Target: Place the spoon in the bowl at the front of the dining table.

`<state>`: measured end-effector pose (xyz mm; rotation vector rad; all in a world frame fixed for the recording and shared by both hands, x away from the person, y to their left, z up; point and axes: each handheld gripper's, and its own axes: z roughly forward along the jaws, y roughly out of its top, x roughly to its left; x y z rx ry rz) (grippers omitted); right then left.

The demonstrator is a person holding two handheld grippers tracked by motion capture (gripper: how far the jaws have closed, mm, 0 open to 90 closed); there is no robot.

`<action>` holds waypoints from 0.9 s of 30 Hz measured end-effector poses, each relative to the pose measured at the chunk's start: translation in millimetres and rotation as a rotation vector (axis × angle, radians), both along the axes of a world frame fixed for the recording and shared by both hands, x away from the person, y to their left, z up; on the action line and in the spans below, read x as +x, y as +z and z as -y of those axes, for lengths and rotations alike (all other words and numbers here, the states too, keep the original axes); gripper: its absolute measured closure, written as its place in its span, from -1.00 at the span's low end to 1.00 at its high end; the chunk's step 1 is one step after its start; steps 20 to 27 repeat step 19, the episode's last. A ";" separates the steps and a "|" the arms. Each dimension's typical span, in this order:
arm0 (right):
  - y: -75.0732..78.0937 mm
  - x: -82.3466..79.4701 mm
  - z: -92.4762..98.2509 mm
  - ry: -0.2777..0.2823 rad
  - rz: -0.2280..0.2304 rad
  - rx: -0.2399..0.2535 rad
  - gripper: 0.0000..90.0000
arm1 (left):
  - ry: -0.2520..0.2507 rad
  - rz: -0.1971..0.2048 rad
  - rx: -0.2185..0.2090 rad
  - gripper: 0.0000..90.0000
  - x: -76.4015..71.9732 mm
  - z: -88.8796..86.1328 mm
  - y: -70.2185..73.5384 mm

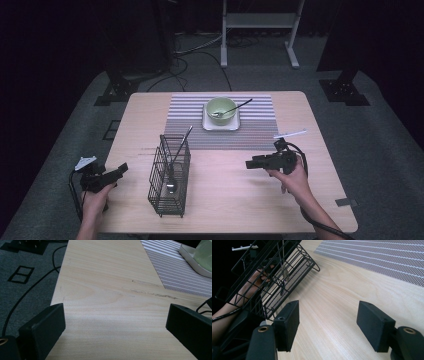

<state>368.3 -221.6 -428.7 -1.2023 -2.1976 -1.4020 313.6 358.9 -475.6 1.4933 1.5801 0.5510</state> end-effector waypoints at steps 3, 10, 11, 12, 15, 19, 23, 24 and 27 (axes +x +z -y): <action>-1.3 -3.0 0.4 0.000 0.003 0.000 -0.25 | -0.001 -0.001 0.002 -0.97 0.0 0.2 -0.1; -5.4 -11.7 3.2 -0.002 0.003 0.006 -0.25 | -0.002 -0.001 0.002 -0.97 0.1 0.5 -0.2; -6.4 -13.2 3.6 -0.001 0.003 0.008 -0.25 | -0.002 -0.002 0.001 -0.97 0.3 0.7 -0.3; -7.3 -14.9 3.9 -0.001 0.002 0.011 -0.25 | -0.003 -0.001 0.002 -0.97 0.3 0.8 -0.3; -10.7 -19.6 5.5 -0.004 0.001 0.028 -0.25 | -0.004 -0.001 0.002 -0.97 0.8 1.5 -0.5; -17.0 -24.7 7.6 -0.007 0.000 0.032 -0.25 | -0.004 -0.002 0.002 -0.97 1.3 1.8 -0.4; -17.0 -24.7 7.6 -0.007 0.000 0.032 -0.25 | -0.004 -0.002 0.002 -0.97 1.3 1.8 -0.4; -17.0 -24.7 7.6 -0.007 0.000 0.032 -0.25 | -0.004 -0.002 0.002 -0.97 1.3 1.8 -0.4; -17.0 -24.7 7.6 -0.007 0.000 0.032 -0.25 | -0.004 -0.002 0.002 -0.97 1.3 1.8 -0.4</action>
